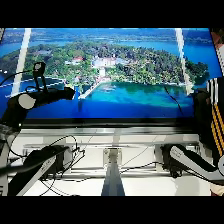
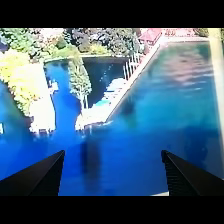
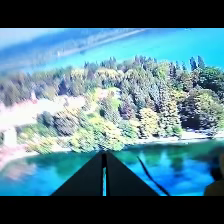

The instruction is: Fold the clothes and pants, and hang the long-sleeved shirts on hangers.

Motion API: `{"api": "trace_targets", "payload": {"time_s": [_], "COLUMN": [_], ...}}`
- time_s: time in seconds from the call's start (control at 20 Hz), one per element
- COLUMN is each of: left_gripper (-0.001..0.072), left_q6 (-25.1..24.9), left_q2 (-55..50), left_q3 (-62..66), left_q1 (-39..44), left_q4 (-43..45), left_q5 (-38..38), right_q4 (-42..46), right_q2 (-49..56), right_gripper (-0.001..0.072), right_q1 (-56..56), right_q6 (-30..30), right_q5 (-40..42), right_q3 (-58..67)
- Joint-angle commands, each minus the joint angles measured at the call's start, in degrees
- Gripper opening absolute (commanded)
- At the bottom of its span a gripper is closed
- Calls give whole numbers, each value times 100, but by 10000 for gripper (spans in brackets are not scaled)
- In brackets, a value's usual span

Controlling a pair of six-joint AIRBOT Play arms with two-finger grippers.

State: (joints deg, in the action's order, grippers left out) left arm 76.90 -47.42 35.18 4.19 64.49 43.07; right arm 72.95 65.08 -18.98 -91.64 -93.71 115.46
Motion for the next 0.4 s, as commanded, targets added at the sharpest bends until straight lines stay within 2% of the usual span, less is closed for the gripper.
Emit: {"api": "trace_targets", "payload": {"time_s": [0.0,0.15,0.35], "left_gripper": [692,692,692], "left_q6": [0,0,0], "left_q2": [-4,-4,-4], "left_q3": [0,0,0], "left_q1": [2,2,2], "left_q4": [0,0,0], "left_q5": [-2,-2,-2], "right_q4": [2570,4151,3735], "right_q2": [227,409,557], "right_gripper": [21,20,22], "right_q1": [2135,2914,2944], "right_q6": [313,435,426], "right_q5": [225,190,39], "right_q3": [-9,-116,-160]}}
